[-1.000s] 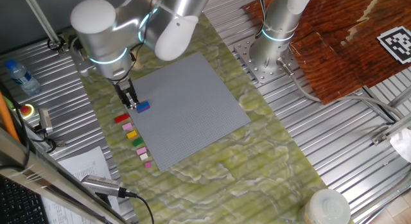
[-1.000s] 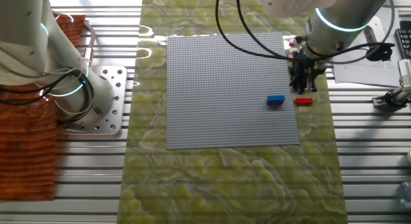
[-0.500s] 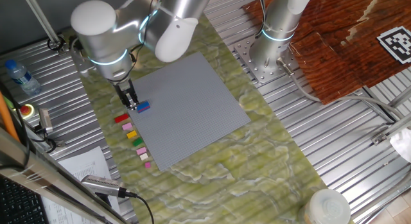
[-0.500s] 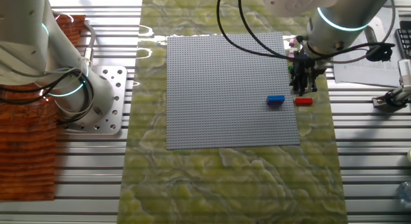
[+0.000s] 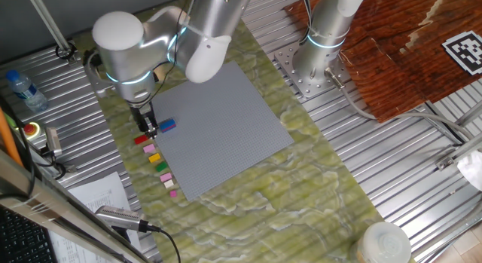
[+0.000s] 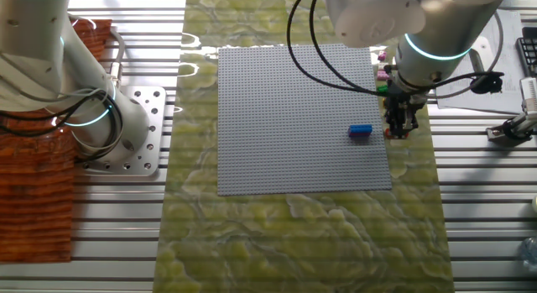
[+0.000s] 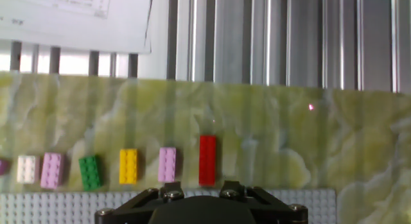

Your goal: Stack small Lego blocks one on top of the other

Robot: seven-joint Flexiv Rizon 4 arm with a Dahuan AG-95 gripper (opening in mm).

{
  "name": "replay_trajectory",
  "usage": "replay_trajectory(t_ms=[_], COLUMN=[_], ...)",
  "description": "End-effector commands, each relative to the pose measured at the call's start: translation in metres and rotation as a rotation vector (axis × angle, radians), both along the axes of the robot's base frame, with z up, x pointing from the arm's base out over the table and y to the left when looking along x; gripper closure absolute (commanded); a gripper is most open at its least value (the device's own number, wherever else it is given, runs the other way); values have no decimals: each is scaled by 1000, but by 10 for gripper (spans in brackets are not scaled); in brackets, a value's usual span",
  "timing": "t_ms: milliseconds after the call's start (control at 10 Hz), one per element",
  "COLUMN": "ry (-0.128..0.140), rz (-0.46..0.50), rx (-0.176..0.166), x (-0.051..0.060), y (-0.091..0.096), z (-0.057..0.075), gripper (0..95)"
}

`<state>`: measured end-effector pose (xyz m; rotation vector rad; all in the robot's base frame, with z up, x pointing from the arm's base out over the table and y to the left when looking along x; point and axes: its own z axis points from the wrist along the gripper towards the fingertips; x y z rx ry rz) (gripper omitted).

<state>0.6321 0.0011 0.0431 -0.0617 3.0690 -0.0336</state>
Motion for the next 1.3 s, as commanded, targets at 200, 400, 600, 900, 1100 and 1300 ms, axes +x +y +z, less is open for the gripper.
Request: replay_trajectory(t_ms=[200,400,600,900,1100,1300], ry=[7,5,7,13,19,20], rz=[-4,-7,-10,-9,-9,-9], rx=[0,2,4,5,6,6], x=[13,19,24,23,23,23], y=[-5,-11,-12,-10,-10,-9], z=[-7,-11,-13,-19,-21,-26], gripper=[570,570,570,570,570,570])
